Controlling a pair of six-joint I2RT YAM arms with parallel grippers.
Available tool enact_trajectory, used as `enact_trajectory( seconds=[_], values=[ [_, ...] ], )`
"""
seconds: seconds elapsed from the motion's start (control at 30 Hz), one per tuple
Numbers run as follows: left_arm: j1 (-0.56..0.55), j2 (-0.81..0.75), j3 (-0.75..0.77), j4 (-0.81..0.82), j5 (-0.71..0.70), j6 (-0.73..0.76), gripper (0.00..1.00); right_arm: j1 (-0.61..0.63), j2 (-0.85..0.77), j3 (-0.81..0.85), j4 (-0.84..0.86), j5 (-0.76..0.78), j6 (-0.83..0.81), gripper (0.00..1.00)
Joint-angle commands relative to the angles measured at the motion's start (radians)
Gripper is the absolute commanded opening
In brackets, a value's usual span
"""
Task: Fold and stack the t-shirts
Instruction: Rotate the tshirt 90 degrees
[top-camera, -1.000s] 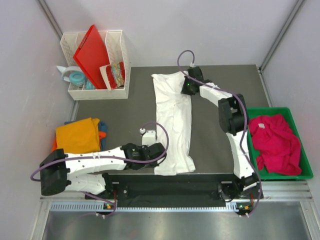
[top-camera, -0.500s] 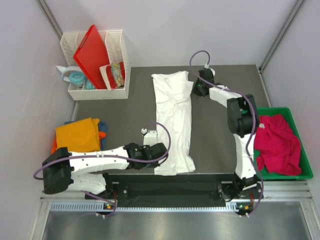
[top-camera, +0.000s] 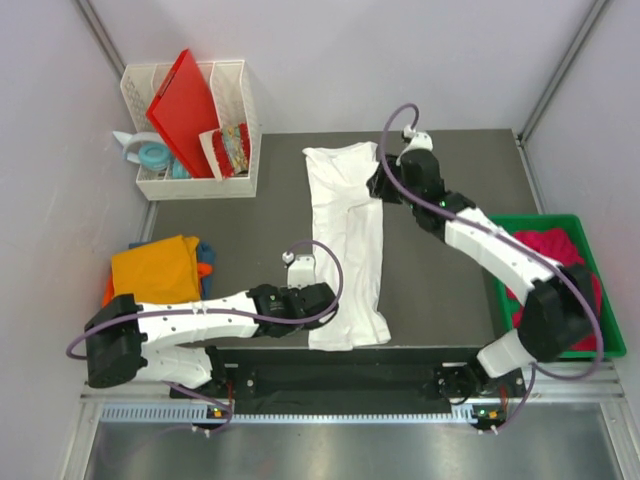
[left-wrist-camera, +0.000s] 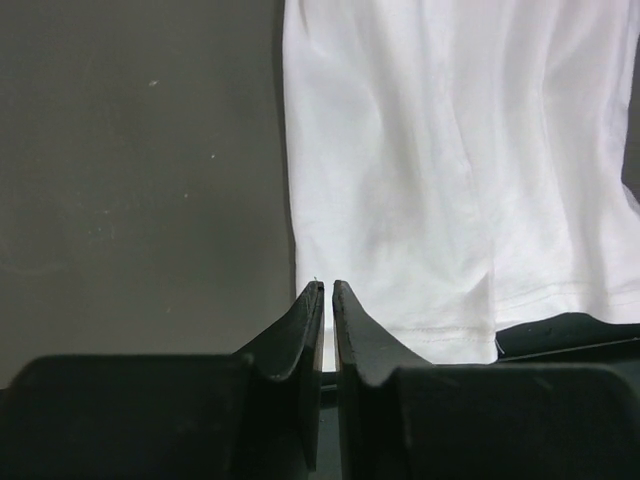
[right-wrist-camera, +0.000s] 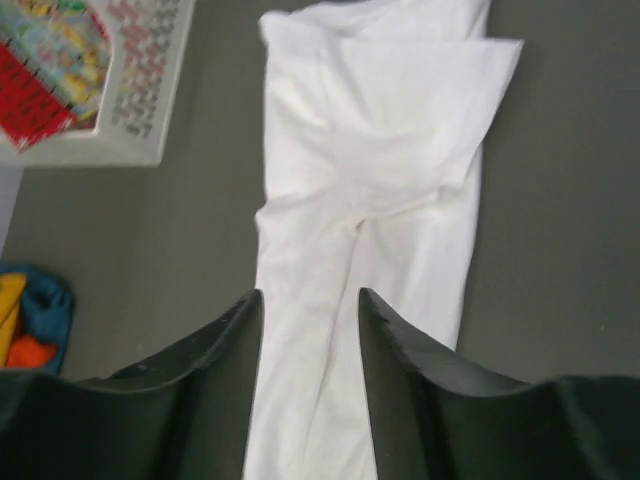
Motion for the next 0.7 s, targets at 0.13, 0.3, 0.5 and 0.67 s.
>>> enact_trajectory(
  seconds=[0.13,0.3,0.5,0.67],
  values=[
    [-0.001,0.102,0.003,0.118,0.015,0.029,0.10,0.247,-0.199,-0.322,-0.171,0.066,0.140,0.00],
    [-0.001,0.144,0.009,0.141,0.043,0.050,0.09,0.359,-0.301,-0.479,-0.210,0.100,0.224,0.00],
    [-0.001,0.130,-0.015,0.170,0.063,0.047,0.09,0.483,-0.383,-0.557,-0.256,0.146,0.310,0.00],
    [-0.002,0.144,-0.035,0.183,0.095,0.037,0.10,0.519,-0.400,-0.623,-0.265,0.121,0.365,0.00]
  ],
)
